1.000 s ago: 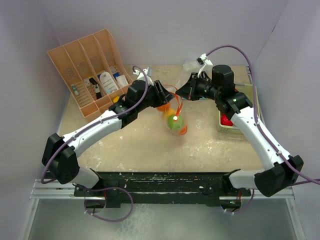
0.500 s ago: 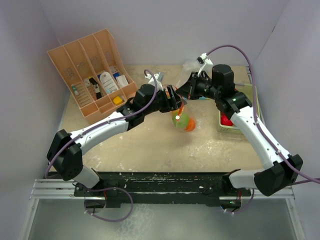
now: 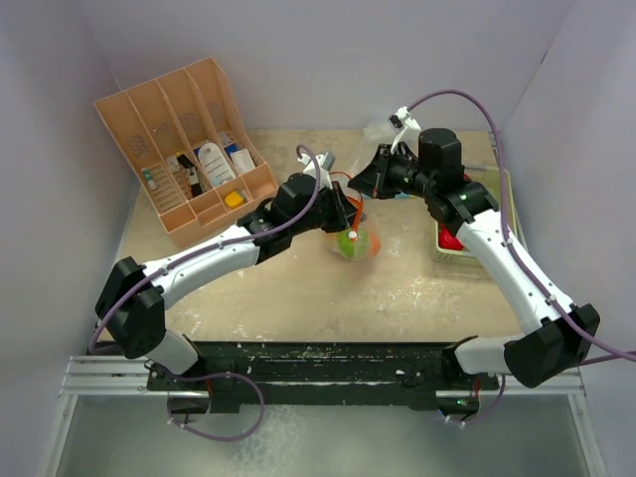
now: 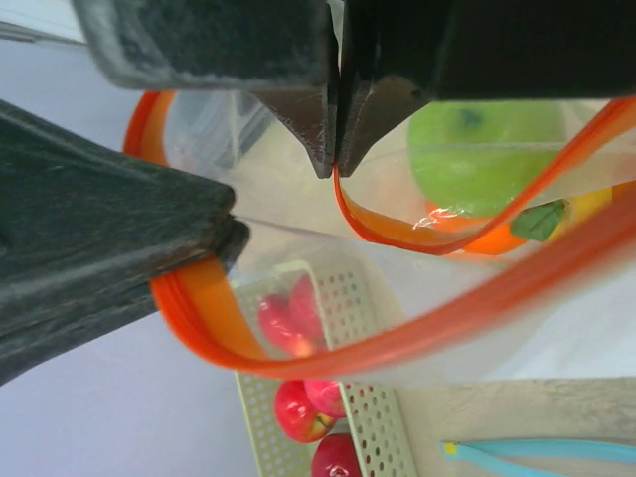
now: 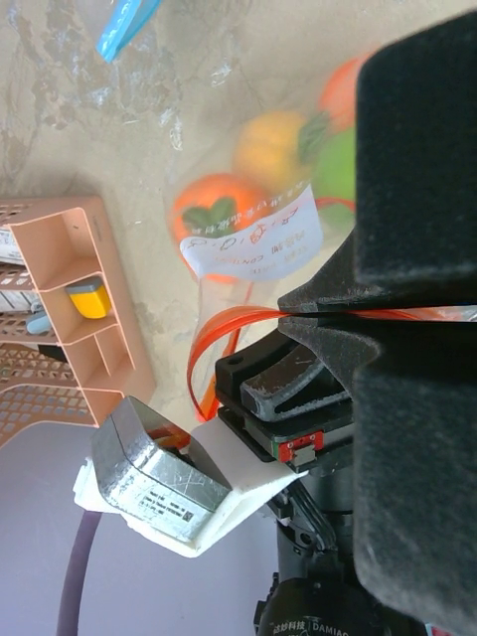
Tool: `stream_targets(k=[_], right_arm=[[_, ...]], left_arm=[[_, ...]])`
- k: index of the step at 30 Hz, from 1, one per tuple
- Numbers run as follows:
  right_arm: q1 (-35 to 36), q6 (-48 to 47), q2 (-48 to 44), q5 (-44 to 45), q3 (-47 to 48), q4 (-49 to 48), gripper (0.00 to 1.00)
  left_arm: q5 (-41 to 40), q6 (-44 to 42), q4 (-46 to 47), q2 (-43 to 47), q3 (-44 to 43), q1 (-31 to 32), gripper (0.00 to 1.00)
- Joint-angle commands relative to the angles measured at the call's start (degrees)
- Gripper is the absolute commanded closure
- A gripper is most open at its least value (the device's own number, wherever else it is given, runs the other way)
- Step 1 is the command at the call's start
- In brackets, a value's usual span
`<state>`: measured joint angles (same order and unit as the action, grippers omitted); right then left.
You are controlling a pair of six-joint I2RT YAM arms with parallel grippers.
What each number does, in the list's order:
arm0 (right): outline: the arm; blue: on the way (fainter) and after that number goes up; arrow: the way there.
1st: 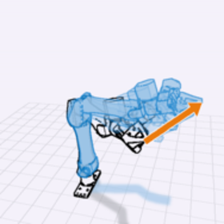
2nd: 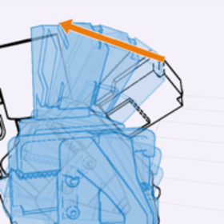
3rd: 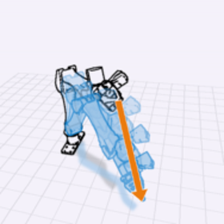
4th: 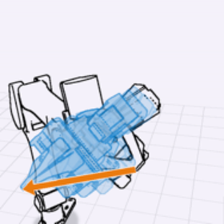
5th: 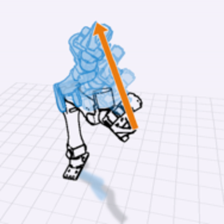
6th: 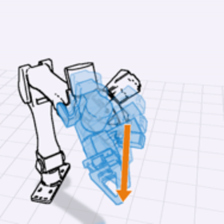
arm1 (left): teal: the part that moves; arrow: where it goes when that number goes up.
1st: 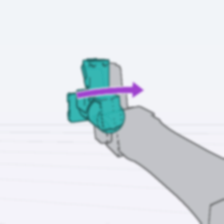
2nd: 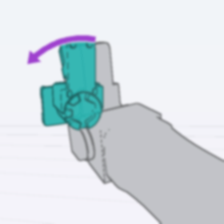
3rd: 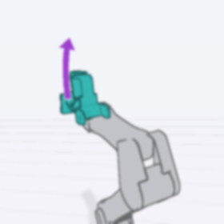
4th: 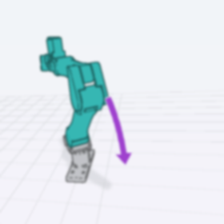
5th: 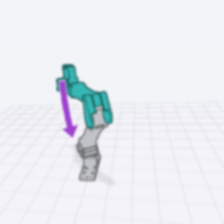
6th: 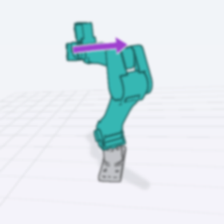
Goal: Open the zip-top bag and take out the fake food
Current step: Open the zipper of the food storage bag at the center of the board.
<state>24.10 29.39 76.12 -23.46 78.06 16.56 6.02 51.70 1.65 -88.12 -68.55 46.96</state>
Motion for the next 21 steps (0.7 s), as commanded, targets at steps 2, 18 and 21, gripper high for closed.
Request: stream_targets(k=[2, 18, 21], right_arm=[[0.2, -0.7, -1.3, 2.0, 0.9, -1.1, 1.00], [1.8, -6.8, 3.8, 0.2, 5.1, 2.3, 1.00], [6.0, -6.4, 6.7, -0.8, 6.6, 1.7, 1.00]], left_arm=[[-3.3, -1.3, -2.8, 1.3, -0.8, -0.2, 1.00], [-13.7, -4.3, -18.5, 20.3, 3.7, -12.9, 1.00], [-16.2, -5.0, -21.7, 21.1, 1.9, -12.9, 1.00]])
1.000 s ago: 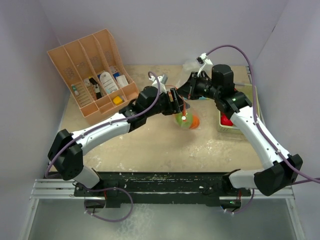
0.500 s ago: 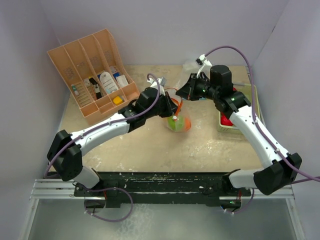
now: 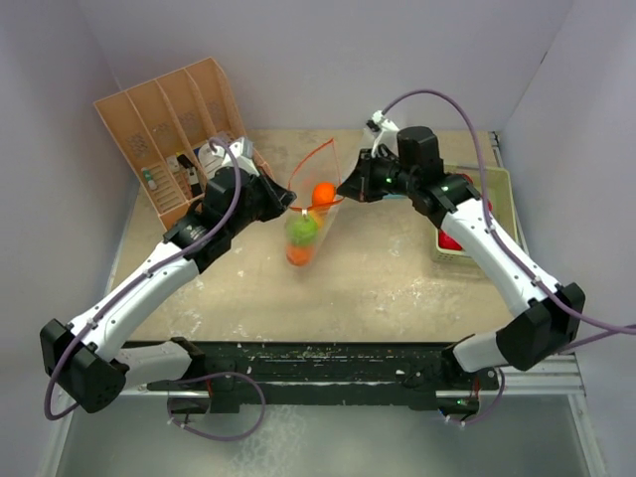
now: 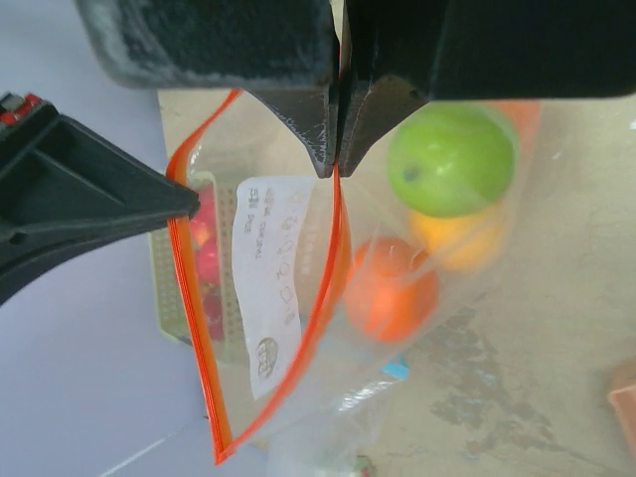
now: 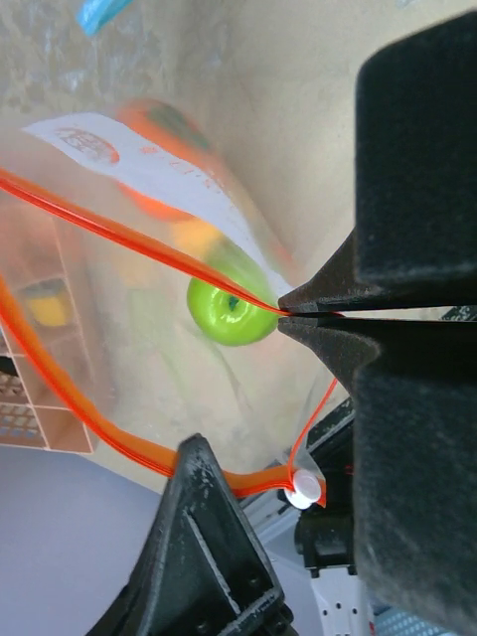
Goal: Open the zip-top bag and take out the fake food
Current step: Open the zipper of the food storage bag at the center of the board.
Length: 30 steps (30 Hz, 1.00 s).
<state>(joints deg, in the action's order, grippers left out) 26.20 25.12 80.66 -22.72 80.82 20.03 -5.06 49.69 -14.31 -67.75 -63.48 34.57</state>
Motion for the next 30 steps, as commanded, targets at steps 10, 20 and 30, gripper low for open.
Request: stream_targets(k=[10, 20, 30], right_arm=[[6.0, -5.0, 4.9, -2.1, 3.1, 0.4, 1.00], [-1.2, -2.7, -5.5, 6.1, -11.1, 5.8, 0.92], [-1.3, -4.5, -11.0, 15.8, -3.6, 3.4, 0.67]], left_arm=[[-11.3, -3.0, -9.3, 5.4, -2.5, -0.5, 1.00], [-7.8, 2.5, 0.3, 0.4, 3.7, 3.4, 1.00], [-6.1, 3.4, 5.8, -9.8, 1.1, 8.2, 1.00]])
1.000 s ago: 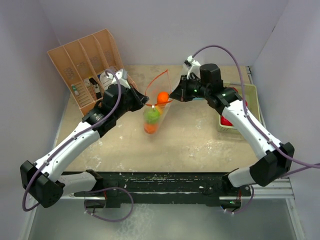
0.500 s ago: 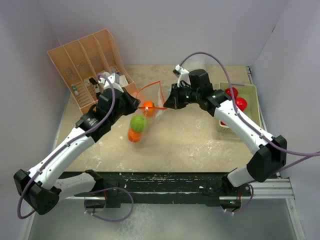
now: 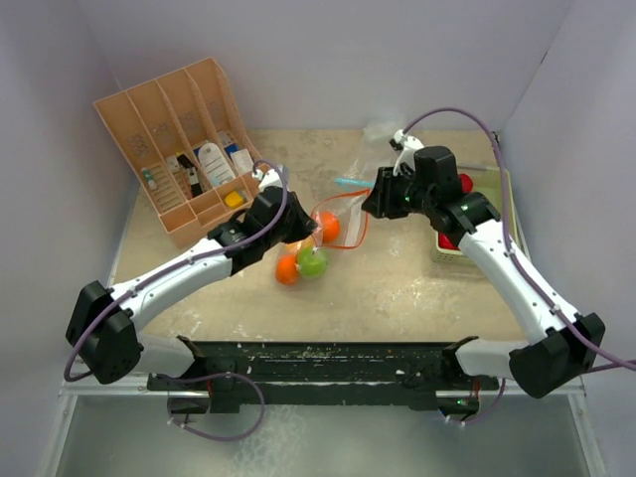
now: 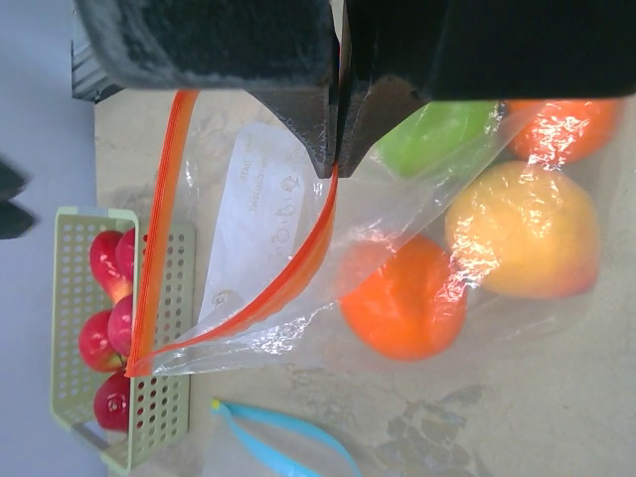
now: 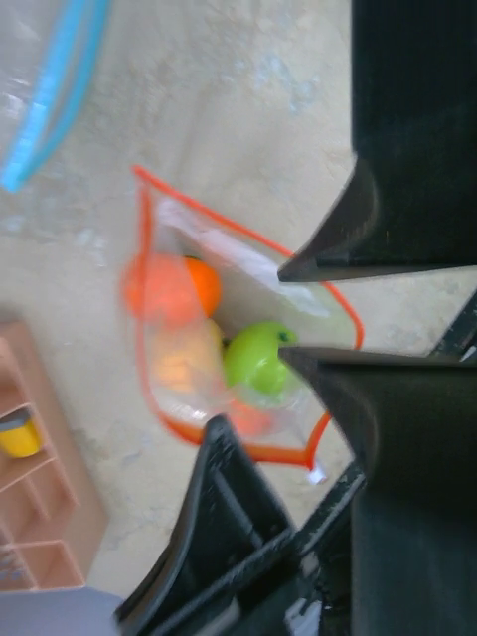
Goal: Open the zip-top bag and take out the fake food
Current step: Open the zipper of the food storage bag at the center of the board, then pick up the fake fruit from the zipper food storage bag.
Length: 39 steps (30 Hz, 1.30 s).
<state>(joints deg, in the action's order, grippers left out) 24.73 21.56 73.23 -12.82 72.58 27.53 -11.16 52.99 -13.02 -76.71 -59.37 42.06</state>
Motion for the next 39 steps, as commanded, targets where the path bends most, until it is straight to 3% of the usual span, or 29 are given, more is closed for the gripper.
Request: stream_targets(k=[1, 4, 7, 12, 17, 19, 24, 26, 28, 33, 39], right_arm=[[0.1, 0.4, -4.0, 3.9, 4.1, -5.3, 0.77], [0.1, 3.0, -2.1, -3.8, 1.8, -9.1, 1.00], [0.1, 3.7, 0.9, -8.7, -1.5, -9.9, 1.00], [0.1, 11.0, 3.6, -14.9, -11.8, -21.4, 1.00], [0.0, 12.8, 9.8, -19.0, -16.2, -28.4, 1.00], [-0.4, 12.7, 12.7, -21.4, -17.0, -30.8, 1.00], [-1.9, 13.8, 17.4, -22.9, -18.4, -36.2, 1.00], [-2.6, 13.7, 18.5, -23.0, -18.7, -37.2, 1.00], [-3.1, 13.6, 19.3, -22.9, -19.2, -38.5, 1.00], [-4.3, 14.1, 21.2, -24.0, -20.5, -41.6, 1.00], [-4.7, 15.0, 21.4, -25.2, -21.7, -43.7, 1.00]], left_arm=[[-0.1, -0.1, 4.6, -1.2, -3.3, 0.7, 1.00], [0.0, -0.4, 5.2, -1.7, -3.9, 0.7, 1.00], [0.3, -0.5, 5.5, -2.2, -4.7, 0.7, 1.00], [0.8, -0.1, 6.5, -3.4, -5.7, 0.7, 1.00], [4.9, -2.2, 8.1, -6.3, -7.8, 0.7, 1.00], [7.3, -4.3, 7.4, -7.8, -9.3, 0.7, 0.89], [7.3, -5.3, 7.4, -5.7, -8.0, 0.1, 0.33], [6.9, -5.1, 7.1, -3.5, -6.4, -1.2, 0.24], [7.0, -4.7, 7.0, -1.1, -4.3, -2.8, 0.21], [7.4, -4.2, 6.2, 1.3, -0.4, -4.1, 0.43], [9.0, -3.5, 7.9, 0.0, 5.7, -3.8, 0.92]])
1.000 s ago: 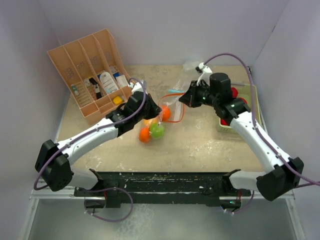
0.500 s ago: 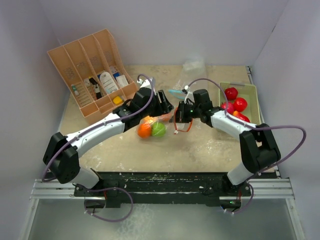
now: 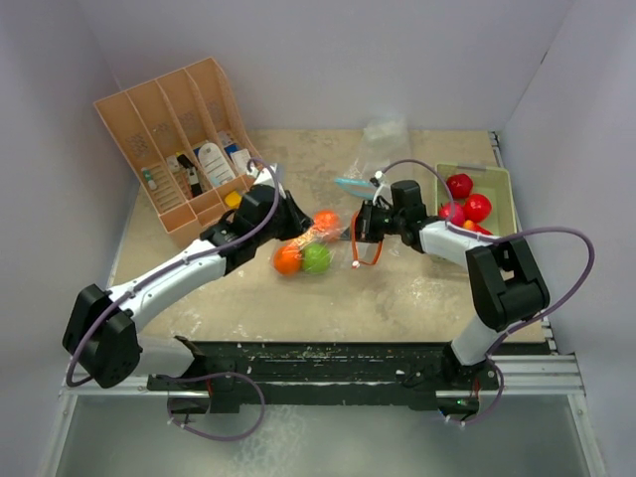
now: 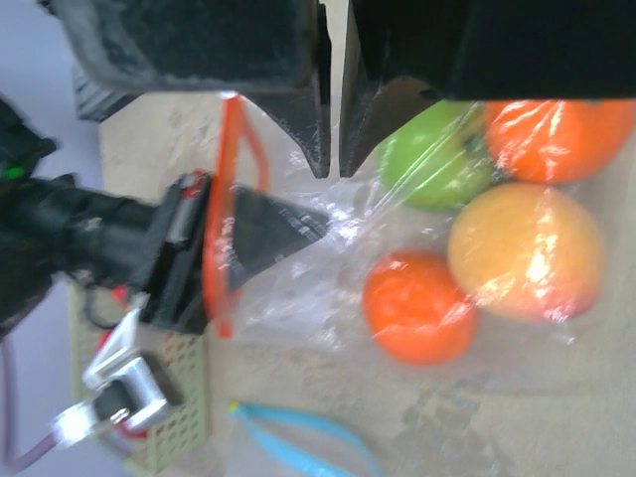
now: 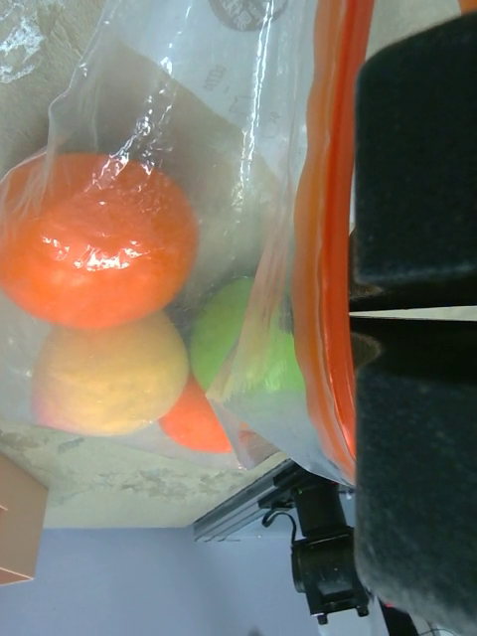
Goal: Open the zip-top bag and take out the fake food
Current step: Pick up the fake fruit from the zipper food storage bag.
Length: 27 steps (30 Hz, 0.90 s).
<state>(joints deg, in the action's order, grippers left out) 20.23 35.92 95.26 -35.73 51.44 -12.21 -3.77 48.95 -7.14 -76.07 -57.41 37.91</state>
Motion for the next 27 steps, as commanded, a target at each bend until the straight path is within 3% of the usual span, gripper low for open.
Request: stream_targets(k=[1, 8, 15, 27], right_arm=[[-0.2, 0.6, -0.8, -2.3, -0.7, -3.9, 1.00], [-0.5, 0.3, -1.2, -2.4, -0.7, -3.4, 1.00], [-0.5, 0.1, -1.1, -3.0, -1.3, -3.4, 1.00], [-0.5, -0.6, -1.2, -3.2, -1.3, -2.9, 0.99]], left_arm=[[1.7, 0.5, 2.3, -0.8, 4.8, 0.6, 0.98], [-2.8, 0.3, -1.4, -3.8, 7.0, 5.0, 1.00], [-6.0, 0.5, -3.1, -9.2, 6.8, 5.2, 1.00], [-7.8, 1.6, -6.0, -10.4, 6.9, 5.2, 1.00]])
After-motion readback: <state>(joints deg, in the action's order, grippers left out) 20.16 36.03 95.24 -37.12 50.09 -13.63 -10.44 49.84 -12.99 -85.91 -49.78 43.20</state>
